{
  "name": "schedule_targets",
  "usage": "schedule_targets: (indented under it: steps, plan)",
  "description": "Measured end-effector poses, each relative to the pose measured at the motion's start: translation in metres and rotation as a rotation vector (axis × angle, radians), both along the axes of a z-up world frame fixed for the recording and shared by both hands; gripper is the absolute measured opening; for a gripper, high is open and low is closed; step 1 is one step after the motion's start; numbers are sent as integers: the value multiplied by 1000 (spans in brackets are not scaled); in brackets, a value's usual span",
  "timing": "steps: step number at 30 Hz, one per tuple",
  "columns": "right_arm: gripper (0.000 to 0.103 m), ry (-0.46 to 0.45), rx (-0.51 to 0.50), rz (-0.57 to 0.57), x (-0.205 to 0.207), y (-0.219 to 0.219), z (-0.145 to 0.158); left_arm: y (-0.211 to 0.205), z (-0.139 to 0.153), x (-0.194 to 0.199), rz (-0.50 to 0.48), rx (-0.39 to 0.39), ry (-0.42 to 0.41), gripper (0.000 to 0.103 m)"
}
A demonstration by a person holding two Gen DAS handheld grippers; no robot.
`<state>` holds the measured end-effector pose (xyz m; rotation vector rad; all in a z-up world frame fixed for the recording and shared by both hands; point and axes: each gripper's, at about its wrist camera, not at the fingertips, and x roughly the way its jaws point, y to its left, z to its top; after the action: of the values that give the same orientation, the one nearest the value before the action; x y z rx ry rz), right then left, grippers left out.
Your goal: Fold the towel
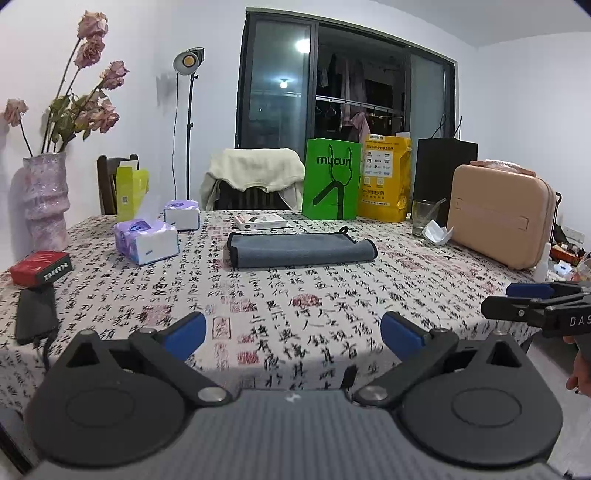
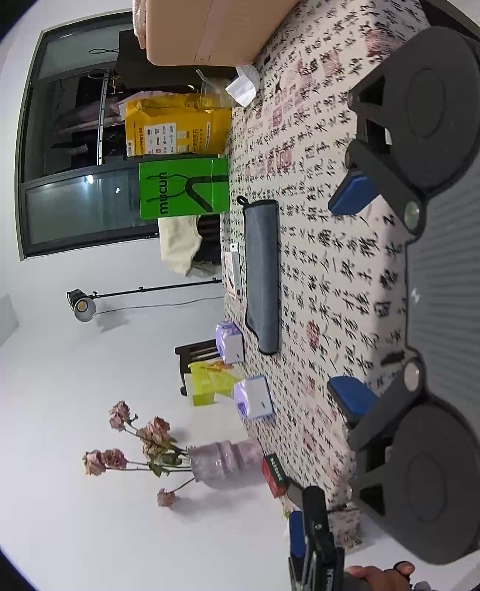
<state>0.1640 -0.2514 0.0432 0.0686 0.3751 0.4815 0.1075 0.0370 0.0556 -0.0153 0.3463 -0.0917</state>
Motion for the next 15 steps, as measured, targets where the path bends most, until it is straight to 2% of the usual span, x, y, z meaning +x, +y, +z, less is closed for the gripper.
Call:
schedule_targets:
  steps: [6, 12, 15]
  plan:
    - [100, -12, -10, 18, -33, 6, -8, -2, -8, -30, 44, 40, -33, 103]
    - [100, -52, -4, 4, -68, 6, -17, 0, -15, -62, 63, 29, -50, 103]
    - [101, -76, -19, 14, -86, 7, -23, 2, -24, -76, 60, 0, -63, 103]
